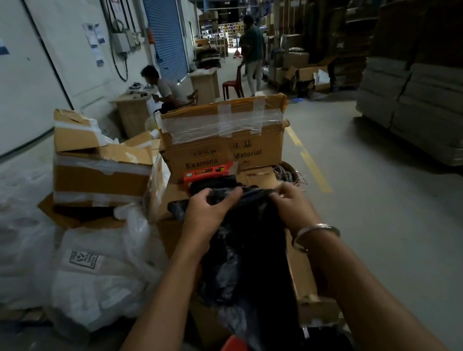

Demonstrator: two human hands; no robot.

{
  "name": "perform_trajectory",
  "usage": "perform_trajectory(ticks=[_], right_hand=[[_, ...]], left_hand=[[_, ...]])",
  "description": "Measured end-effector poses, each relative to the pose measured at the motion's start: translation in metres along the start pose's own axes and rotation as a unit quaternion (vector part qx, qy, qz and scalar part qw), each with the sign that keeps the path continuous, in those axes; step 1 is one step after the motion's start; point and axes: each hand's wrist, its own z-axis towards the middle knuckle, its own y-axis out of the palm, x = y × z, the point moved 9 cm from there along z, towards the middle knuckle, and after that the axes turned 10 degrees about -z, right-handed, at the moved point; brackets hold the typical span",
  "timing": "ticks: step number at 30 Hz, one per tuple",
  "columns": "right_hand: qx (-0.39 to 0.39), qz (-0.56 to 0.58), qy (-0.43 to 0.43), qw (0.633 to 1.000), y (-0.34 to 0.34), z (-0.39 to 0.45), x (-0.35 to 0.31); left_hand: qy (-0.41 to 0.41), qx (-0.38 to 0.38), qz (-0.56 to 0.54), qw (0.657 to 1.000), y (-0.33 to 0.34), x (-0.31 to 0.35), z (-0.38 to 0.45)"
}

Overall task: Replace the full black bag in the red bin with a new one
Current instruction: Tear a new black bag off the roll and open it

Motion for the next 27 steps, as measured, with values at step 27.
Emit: perform_trajectory(ticks=[27], right_hand=[[-0.189, -0.330, 0.051, 0.923, 0.067, 0.012, 0.135]], left_hand=[[-0.108, -0.040, 0.223, 0.968, -0.023, -0.092, -0.002]])
